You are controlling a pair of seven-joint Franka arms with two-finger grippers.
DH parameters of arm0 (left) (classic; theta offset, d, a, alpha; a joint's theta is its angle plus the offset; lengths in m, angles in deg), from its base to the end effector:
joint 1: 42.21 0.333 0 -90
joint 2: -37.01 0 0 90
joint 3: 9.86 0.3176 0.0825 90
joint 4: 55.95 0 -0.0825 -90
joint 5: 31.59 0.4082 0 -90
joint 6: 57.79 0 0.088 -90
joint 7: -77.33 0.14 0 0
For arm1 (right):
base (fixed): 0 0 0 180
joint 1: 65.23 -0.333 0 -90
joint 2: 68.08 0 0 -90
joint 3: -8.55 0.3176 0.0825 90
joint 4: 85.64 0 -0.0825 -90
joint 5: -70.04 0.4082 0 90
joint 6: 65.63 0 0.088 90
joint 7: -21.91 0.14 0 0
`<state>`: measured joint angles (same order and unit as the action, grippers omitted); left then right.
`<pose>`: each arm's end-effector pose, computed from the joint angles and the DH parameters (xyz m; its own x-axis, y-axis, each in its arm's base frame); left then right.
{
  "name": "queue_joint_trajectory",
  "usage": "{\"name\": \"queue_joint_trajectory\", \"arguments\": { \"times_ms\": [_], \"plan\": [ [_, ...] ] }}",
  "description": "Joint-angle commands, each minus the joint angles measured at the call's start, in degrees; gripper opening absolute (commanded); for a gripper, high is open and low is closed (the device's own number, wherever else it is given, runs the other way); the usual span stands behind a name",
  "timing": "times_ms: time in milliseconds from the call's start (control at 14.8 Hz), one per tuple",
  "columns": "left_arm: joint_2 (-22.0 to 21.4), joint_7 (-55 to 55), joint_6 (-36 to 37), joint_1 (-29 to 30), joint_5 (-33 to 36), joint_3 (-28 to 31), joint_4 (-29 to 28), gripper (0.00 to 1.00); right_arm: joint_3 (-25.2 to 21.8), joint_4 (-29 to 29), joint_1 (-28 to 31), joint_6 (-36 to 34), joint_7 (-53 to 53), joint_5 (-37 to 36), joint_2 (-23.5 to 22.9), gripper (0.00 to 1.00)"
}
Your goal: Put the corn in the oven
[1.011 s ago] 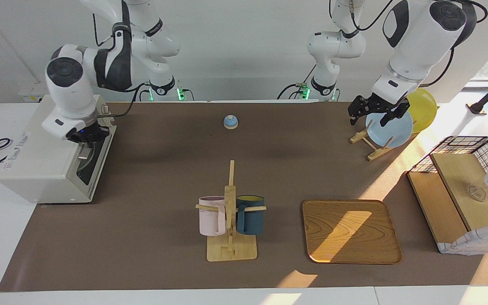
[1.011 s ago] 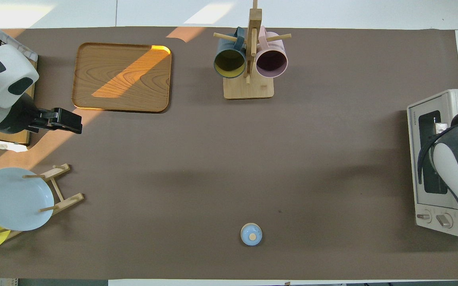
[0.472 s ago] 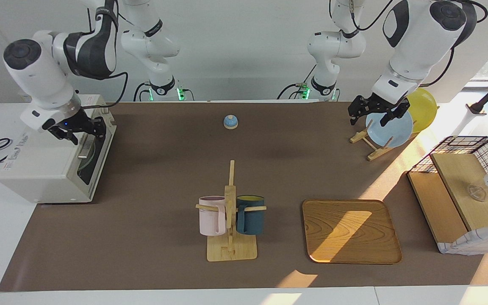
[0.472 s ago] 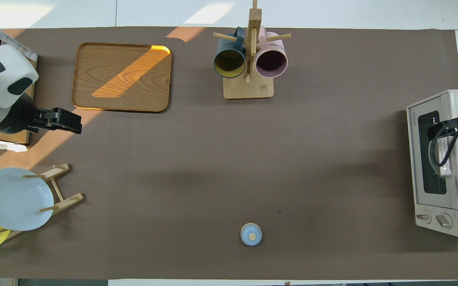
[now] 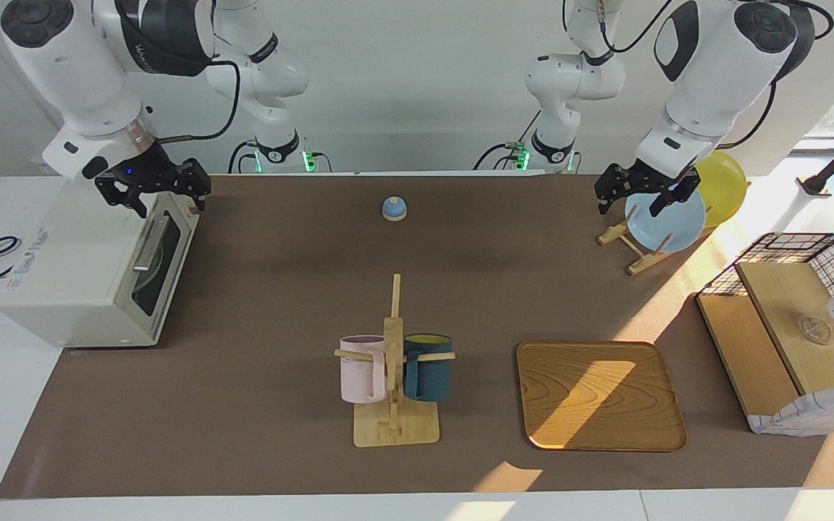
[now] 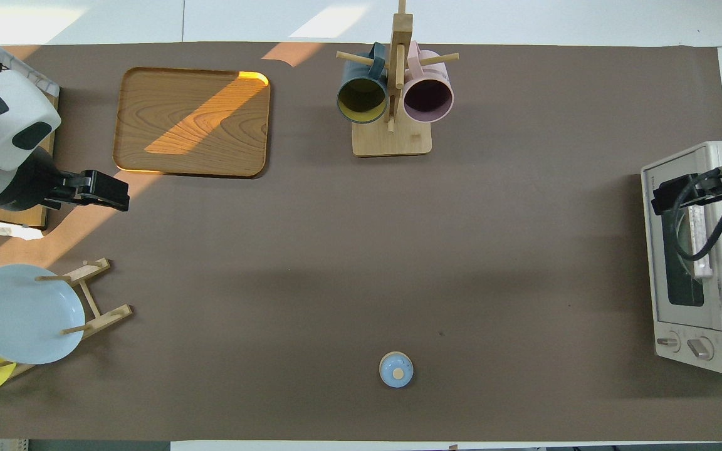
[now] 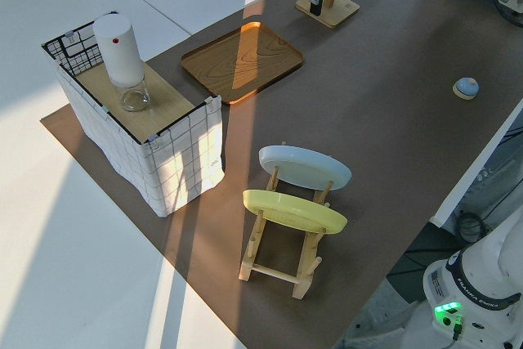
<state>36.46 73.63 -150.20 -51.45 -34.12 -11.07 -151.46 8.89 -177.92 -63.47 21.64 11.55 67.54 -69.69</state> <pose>0.5643 -0.1102 0.5546 0.9922 -0.1155 -0.0473 -0.1137 -0.9927 0.0408 0.5752 -0.0206 0.5537 0.9807 0.1534 -0.1212 0.1571 -0.9873 0.0219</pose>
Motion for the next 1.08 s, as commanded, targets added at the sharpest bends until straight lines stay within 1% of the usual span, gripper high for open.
{"name": "queue_joint_trajectory", "arguments": {
  "times_ms": [0,404,539,741,1011],
  "plan": [
    [0.3,0.4,0.9,0.5,1.1,-0.3,0.8,1.00,0.4,1.5,0.4,-2.5,2.4,1.2,-1.1,1.00],
    [0.3,0.4,0.9,0.5,1.1,-0.3,0.8,1.00,1.7,1.5,-0.5,-4.3,4.6,1.6,-0.8,1.00],
    [0.3,0.4,0.9,0.5,1.1,-0.3,0.8,1.00,1.3,1.3,-0.7,-4.7,4.7,1.6,-0.6,1.00],
    [0.3,0.4,0.9,0.5,1.1,-0.3,0.8,1.00,-0.9,0.7,-3.8,-5.6,8.3,1.5,0.5,1.00],
    [0.3,0.4,0.9,0.5,1.1,-0.3,0.8,1.00,-1.0,0.5,-3.1,-5.4,8.3,1.5,0.6,1.00]
  ]
}}
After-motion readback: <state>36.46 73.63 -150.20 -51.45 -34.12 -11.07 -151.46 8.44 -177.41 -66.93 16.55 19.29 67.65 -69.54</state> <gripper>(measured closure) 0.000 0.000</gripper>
